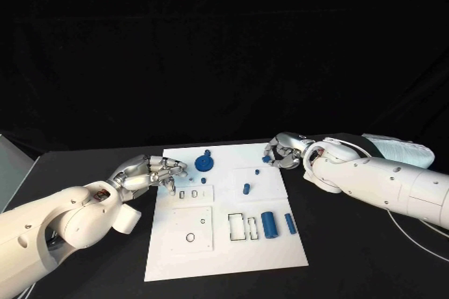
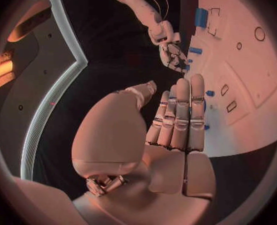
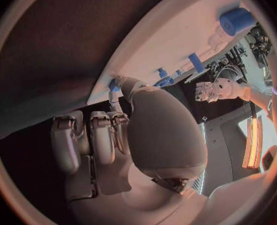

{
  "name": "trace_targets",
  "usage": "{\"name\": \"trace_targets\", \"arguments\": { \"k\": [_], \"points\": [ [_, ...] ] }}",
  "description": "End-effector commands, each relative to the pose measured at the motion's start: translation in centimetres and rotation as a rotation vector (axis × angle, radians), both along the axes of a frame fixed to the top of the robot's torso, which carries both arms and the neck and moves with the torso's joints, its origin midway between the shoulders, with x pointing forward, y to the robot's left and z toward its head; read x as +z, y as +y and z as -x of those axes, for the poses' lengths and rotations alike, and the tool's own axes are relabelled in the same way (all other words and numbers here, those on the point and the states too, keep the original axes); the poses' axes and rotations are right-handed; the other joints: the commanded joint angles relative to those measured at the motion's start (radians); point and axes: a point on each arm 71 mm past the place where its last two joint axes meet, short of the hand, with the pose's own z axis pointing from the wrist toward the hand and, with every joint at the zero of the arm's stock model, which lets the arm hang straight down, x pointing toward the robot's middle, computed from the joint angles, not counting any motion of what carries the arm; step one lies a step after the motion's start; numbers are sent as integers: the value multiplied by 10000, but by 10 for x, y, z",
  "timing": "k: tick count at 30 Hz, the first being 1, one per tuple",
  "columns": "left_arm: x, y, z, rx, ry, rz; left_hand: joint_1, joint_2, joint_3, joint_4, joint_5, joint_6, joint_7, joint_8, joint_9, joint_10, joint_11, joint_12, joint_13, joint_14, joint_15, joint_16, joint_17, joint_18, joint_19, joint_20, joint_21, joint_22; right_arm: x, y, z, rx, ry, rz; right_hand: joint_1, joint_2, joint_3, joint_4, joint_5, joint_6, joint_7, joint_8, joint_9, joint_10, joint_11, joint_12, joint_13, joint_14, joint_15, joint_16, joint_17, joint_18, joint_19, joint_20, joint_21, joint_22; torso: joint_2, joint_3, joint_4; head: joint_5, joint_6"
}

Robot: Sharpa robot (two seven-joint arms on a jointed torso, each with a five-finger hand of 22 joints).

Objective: Assemble the parts on the task board

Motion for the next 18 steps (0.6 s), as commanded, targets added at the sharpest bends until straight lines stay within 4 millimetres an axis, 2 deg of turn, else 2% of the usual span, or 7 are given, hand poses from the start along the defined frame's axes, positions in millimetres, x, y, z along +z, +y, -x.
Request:
{"name": "trace_targets", "arguments": {
  "k": [1, 6, 11, 18],
  "points": [
    [1, -2, 1, -176, -51, 60, 39, 17, 31, -5, -8, -69, 6, 22, 11, -59, -19, 40, 13, -66, -23, -44, -9, 144, -74, 8, 32, 16, -7, -1, 1, 7, 302, 400, 181, -7, 75, -114, -16, 105, -18, -10, 12, 1023, -86, 61, 2633, 1048, -76, 27, 2582, -143, 1048, -74, 22, 2627, -7, 0, -4, 1, -26],
    [0, -3, 0, -176, -52, 62, 39, 17, 31, -5, -8, -69, 6, 22, 11, -59, -19, 40, 13, -66, -23, -44, -9, 144, -74, 8, 32, 16, -6, 0, 1, 36, 251, 377, 192, 115, 295, -208, -23, 431, -65, 141, 70, 1023, -125, 61, 2633, 1049, -122, 28, 2586, -143, 1048, -115, 22, 2627, -9, -3, 6, -6, -36],
    [0, -3, 0, -174, -52, 61, 39, 17, 31, -5, -8, -69, 6, 22, 11, -59, -19, 40, 13, -66, -23, -44, -9, 144, -74, 8, 32, 16, -6, 1, 2, 101, 154, 282, 9, 322, 479, -214, -28, 975, -228, 484, 213, 1023, -264, 61, 2633, 1045, -219, 22, 2570, -143, 1048, -196, 22, 2627, -14, -4, 11, 9, -45],
    [1, -2, 1, -163, -56, 59, 39, 17, 31, -5, -8, -69, 6, 22, 11, -59, -19, 40, 13, -66, -23, -44, -9, 144, -74, 8, 32, 16, -3, 3, 2, 137, -151, 101, -191, 413, 504, -199, 79, 1230, -332, 739, 333, 1023, -359, 61, 2633, 1045, -301, 22, 2569, -143, 1048, -274, 22, 2627, -20, -8, 2, 19, -36]
  ]
}}
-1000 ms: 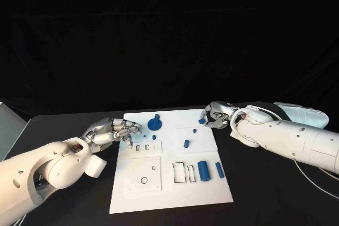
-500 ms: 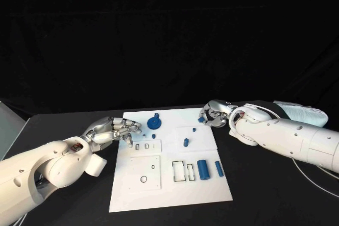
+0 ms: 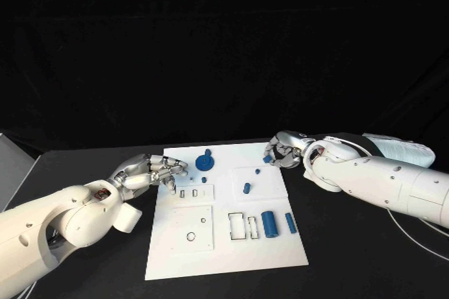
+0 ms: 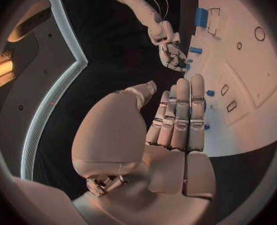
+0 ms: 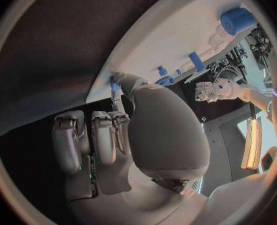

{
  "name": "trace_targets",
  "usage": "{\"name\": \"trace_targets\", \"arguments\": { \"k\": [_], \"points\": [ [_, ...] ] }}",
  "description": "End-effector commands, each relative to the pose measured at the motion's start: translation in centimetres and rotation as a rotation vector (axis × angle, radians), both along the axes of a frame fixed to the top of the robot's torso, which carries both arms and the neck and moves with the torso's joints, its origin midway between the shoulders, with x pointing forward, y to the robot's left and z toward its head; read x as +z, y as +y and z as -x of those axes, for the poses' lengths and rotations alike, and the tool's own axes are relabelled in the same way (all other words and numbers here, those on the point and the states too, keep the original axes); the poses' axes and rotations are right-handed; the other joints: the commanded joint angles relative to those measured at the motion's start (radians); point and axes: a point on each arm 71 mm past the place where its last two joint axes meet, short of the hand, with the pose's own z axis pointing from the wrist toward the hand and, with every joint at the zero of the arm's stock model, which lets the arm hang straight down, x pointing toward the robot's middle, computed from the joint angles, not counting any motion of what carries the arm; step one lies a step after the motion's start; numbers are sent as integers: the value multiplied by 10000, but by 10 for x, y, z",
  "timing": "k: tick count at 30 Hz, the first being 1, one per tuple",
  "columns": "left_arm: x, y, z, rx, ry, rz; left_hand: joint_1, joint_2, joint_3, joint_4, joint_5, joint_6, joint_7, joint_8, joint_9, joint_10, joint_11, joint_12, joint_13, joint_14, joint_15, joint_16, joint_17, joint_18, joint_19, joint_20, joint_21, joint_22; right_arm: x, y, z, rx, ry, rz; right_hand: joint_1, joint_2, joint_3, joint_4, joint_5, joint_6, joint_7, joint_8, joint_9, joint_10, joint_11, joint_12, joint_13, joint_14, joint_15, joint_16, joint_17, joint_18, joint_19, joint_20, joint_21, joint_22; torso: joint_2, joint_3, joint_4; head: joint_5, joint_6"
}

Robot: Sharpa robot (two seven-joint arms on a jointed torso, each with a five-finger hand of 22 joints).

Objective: Assemble the parts on the task board

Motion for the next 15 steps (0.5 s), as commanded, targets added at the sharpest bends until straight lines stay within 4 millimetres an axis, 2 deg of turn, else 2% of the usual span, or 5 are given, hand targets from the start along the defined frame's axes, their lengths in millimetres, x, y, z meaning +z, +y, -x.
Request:
{"name": "trace_targets", "arguments": {
  "k": [1, 9, 15],
  "points": [
    [1, -2, 1, -163, -60, 60, 39, 16, 31, -5, -8, -69, 6, 22, 13, -59, -19, 40, 14, -66, -23, -44, -9, 144, -74, 8, 32, 17, -4, 2, 2, 107, -63, 49, -152, 69, 47, 39, 108, 87, -42, 103, 118, 1029, -84, 61, 2634, 1042, -101, 20, 2565, -143, 1047, -72, 22, 2629, 0, -2, -11, 14, 14],
    [1, -2, 1, -152, -72, 63, 39, 16, 31, -5, -8, -69, 6, 22, 13, -59, -19, 40, 14, -66, -23, -44, -9, 144, -74, 8, 32, 17, 2, 9, 6, -16, -849, -305, -451, -36, -75, 141, 310, 34, -71, 202, 173, 1029, -126, 61, 2634, 1047, -103, 26, 2583, -143, 1047, -97, 22, 2629, -10, 1, -7, 25, 26],
    [1, -2, 1, -135, -78, 62, 39, 16, 31, -5, -8, -69, 6, 22, 13, -59, -19, 40, 14, -66, -23, -44, -9, 144, -74, 8, 32, 17, 9, 17, 12, 66, -1082, -397, -540, -94, -124, 173, 386, 24, -71, 239, 191, 1029, -137, 61, 2634, 1052, -70, 33, 2606, -143, 1047, -82, 22, 2629, -28, -1, -39, 45, 42]
  ]
}}
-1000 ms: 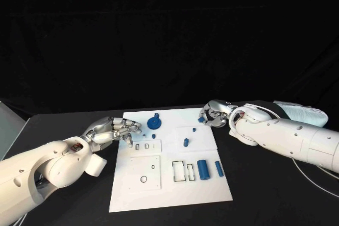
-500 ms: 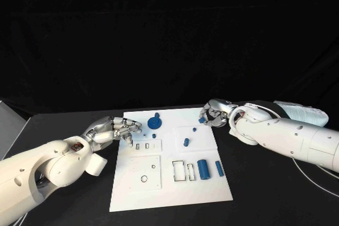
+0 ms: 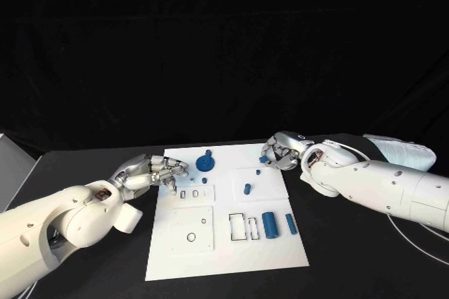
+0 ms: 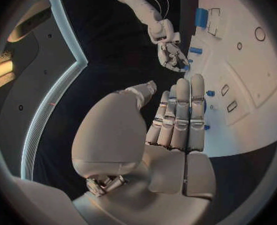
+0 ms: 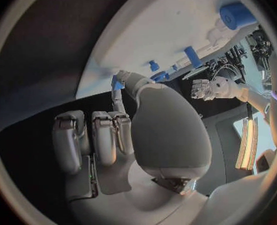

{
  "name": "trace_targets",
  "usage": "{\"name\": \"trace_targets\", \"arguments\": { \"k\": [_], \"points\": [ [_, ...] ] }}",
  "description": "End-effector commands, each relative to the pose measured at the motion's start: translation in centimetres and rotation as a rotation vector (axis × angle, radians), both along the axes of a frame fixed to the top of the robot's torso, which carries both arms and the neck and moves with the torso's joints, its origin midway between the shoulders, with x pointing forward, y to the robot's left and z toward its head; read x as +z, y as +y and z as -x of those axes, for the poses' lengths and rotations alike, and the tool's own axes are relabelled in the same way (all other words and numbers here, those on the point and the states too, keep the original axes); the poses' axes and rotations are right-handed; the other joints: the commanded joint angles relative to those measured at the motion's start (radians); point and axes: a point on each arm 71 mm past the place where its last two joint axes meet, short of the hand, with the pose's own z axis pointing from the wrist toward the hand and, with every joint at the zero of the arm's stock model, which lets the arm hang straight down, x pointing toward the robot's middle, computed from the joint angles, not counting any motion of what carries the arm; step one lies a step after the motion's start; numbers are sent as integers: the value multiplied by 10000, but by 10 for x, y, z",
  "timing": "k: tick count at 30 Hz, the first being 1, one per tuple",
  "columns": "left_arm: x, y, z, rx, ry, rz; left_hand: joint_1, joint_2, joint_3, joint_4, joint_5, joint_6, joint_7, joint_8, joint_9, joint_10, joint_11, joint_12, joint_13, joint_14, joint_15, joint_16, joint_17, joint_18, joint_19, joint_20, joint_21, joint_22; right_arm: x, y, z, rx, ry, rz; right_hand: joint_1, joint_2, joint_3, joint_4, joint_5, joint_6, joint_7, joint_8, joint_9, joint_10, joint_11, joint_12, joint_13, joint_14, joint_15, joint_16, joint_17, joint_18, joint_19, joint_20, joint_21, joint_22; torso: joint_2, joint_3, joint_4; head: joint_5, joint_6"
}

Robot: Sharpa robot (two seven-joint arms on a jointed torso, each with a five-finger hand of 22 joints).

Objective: Assemble the parts on the task board

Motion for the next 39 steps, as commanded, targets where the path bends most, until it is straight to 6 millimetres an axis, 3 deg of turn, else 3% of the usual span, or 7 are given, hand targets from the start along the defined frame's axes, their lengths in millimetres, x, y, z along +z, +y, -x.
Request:
{"name": "trace_targets", "arguments": {
  "k": [1, 9, 21, 29, 34, 39],
  "points": [
    [1, -2, 1, -137, -77, 68, 39, 16, 31, -5, -8, -69, 6, 22, 13, -59, -18, 40, 15, -66, -23, -44, -10, 144, -74, 9, 32, 9, 7, 4, 2, -97, -477, 3, -95, -35, -46, 38, 76, -23, -26, 52, 48, 1029, -66, 61, 2627, 1019, -28, 35, 2613, -143, 1047, -79, 22, 2631, -20, -5, -26, 0, 20],
    [1, -2, 0, -113, -65, 72, 39, 16, 31, -5, -8, -69, 6, 22, 13, -59, -18, 40, 15, -66, -23, -44, -10, 144, -74, 9, 32, 9, 19, 21, 12, 196, -357, 398, -304, -125, -160, 167, 73, -104, 19, 79, 57, 973, -34, 10, 2574, 1024, 44, 42, 2635, -143, 1047, -22, 22, 2631, -121, -37, -106, 29, 18],
    [-3, -4, -2, 7, 8, 74, 28, 36, 55, -19, -8, -81, 6, 42, 27, -84, -18, 77, 36, -72, -22, -34, -27, 147, -107, 14, 72, 22, 28, 68, 34, 660, 4, 1884, -458, -195, -267, 293, 114, -170, 62, 97, 57, 886, 5, -71, 2492, 1024, 92, 42, 2635, -143, 1047, 26, 22, 2631, -371, -180, -165, 154, -112],
    [-5, -8, -3, 162, -44, -123, 92, 97, 114, -73, -6, -20, -32, 95, 52, -56, -48, 120, 57, -62, -42, -14, -32, 151, -116, 7, 107, 35, 28, 105, 44, 824, 98, 2265, -579, -199, -308, 423, 318, -211, 76, 123, 57, 763, 22, -190, 2374, 1024, 114, 42, 2635, -143, 1047, 55, 22, 2631, -467, -272, -130, 342, -252],
    [-5, -14, -2, 197, -643, -996, 258, 239, 361, -296, -3, -86, -199, 60, 44, 269, -211, 401, 190, 50, -178, 78, -36, 162, -90, -92, 282, 111, 26, 125, 52, 1088, -14, 2028, -649, -242, -318, 504, 673, -247, 85, 166, 63, 769, 27, -190, 2377, 1024, 119, 42, 2635, -143, 1047, 68, 22, 2631, -512, -313, -114, 458, -331],
    [-3, -23, 1, 78, -1714, -2112, 241, 272, 438, -618, -5, -62, -436, -14, 19, 677, -527, 1268, 704, 457, -431, 593, 229, 161, 42, -304, 648, 284, 22, 143, 59, 1460, 61, 1828, -660, -249, -320, 514, 710, -252, 88, 171, 64, 766, 29, -193, 2374, 1024, 120, 42, 2635, -143, 1047, 69, 22, 2631, -529, -317, -111, 534, -392]
  ]
}}
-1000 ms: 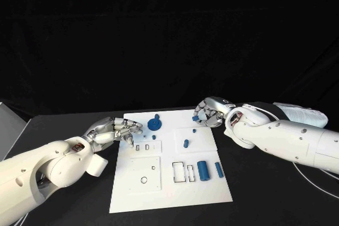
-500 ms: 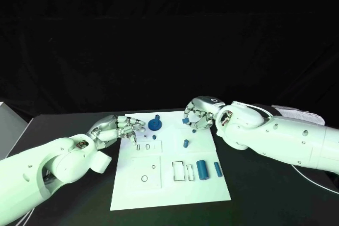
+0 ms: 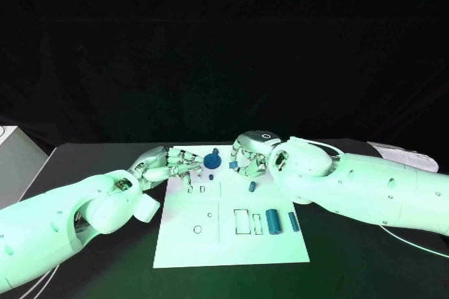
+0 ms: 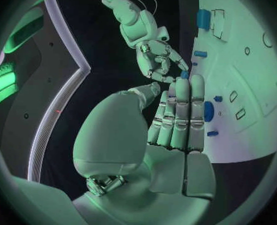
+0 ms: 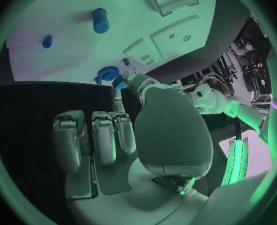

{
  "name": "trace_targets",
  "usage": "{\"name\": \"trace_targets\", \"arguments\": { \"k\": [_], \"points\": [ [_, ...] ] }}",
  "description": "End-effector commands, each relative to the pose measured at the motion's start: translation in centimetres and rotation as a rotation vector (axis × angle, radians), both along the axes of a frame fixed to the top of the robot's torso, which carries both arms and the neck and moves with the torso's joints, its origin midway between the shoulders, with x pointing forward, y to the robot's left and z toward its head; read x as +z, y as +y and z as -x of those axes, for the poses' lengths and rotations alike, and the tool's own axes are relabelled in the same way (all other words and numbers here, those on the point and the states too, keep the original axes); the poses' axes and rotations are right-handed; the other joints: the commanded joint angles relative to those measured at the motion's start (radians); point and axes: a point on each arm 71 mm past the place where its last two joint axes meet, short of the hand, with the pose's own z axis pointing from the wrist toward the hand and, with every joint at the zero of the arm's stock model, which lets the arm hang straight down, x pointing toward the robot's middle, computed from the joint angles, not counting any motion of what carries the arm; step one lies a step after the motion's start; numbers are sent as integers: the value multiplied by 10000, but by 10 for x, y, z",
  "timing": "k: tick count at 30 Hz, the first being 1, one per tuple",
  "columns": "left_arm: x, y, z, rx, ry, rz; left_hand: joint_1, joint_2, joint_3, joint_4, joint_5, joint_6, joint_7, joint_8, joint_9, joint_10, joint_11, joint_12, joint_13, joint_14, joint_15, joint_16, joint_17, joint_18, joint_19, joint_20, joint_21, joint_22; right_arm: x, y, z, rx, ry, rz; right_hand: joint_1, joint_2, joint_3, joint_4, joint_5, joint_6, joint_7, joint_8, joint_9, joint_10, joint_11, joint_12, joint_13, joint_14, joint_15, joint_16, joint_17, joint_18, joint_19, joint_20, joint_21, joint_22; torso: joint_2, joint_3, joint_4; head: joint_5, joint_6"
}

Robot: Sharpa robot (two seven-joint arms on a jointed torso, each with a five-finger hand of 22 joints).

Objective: Assemble the parts on the task board

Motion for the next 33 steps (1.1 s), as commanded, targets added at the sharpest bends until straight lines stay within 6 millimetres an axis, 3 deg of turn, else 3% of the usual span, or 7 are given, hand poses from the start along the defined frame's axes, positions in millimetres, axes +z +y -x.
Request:
{"name": "trace_targets", "arguments": {
  "k": [1, 2, 5, 8, 10, 20, 33],
  "points": [
    [3, -7, 1, 50, -1417, -1526, 25, 72, -14, -185, -2, 21, -120, -59, -23, 157, -150, 587, 380, 243, -113, 361, 218, 162, 46, -172, 209, 108, -3, 9, 4, -22, -11, 144, -94, -2, 21, 64, 83, -78, -4, 20, 17, 767, 28, -51, 2379, 1063, 81, 42, 2629, -143, 1048, 67, 22, 2635, -27, -18, 17, 64, -48],
    [4, -9, 2, 9, -1710, -1797, 15, 78, -35, -278, 3, 56, -193, -84, -33, 246, -291, 1086, 716, 790, -227, 1104, 994, 161, 190, -261, 418, 242, -4, 12, 5, 38, 17, 114, -97, -8, 27, 70, 153, -87, -3, 26, 18, 766, 29, -53, 2378, 1063, 82, 42, 2629, -143, 1048, 68, 22, 2635, -19, -13, 25, 84, -49],
    [5, -15, 4, -114, -2578, -2601, -199, 77, 164, -420, 33, 154, -362, -270, -99, -604, -521, 3491, 2512, 2491, -439, 3841, 4399, -249, 1644, -486, 2199, 2720, -6, 20, 7, 179, 73, 34, -99, -13, 46, 79, 294, -101, 0, 40, 19, 759, 32, -60, 2371, 1063, 84, 42, 2629, -143, 1048, 70, 22, 2635, -20, -4, 26, 194, -83],
    [6, -21, 5, -239, -3397, -3375, -367, -8, 453, -448, -8, 162, -450, -424, -121, -1194, -601, 5026, 3566, 3253, -513, 4870, 5918, -476, 2374, -548, 3126, 4112, -8, 25, 10, 286, 114, -40, -103, -25, 54, 84, 372, -113, 3, 47, 20, 762, 32, -58, 2374, 1063, 86, 42, 2629, -143, 1048, 71, 22, 2635, -10, -3, 29, 255, -97],
    [5, -24, 6, -302, -3766, -3749, -412, -20, 531, -443, -11, 142, -497, -478, -128, -1267, -640, 5413, 3802, 3546, -542, 5195, 6448, -567, 2687, -578, 3447, 4641, -9, 28, 11, 329, 131, -74, -106, -27, 59, 87, 407, -117, 4, 51, 20, 758, 34, -62, 2370, 1063, 86, 42, 2629, -143, 1048, 71, 22, 2635, -4, -6, 33, 293, -107],
    [-2, -34, 10, -598, -4683, -4983, -464, -34, 720, -462, -7, 304, -568, -493, -133, -1415, -712, 6226, 4277, 4142, -611, 5827, 7558, -780, 3397, -650, 4124, 5822, -9, 34, 14, 460, 145, -241, -158, -55, 69, 122, 601, -133, 10, 75, 23, 762, 39, -60, 2373, 1063, 89, 42, 2629, -143, 1048, 73, 22, 2635, 23, 10, -11, 393, -165],
    [-8, -37, 8, -611, -4578, -5411, -447, -43, 905, -502, -8, 530, -494, -433, -107, -1498, -667, 6453, 4408, 4221, -585, 5906, 7710, -814, 3501, -648, 4246, 6016, -9, 34, 18, 531, 116, -356, -259, -95, 28, 186, 604, -146, 17, 88, 24, 765, 46, -58, 2376, 1063, 95, 42, 2629, -143, 1048, 77, 22, 2635, 24, 9, -1, 400, -231]
  ]
}}
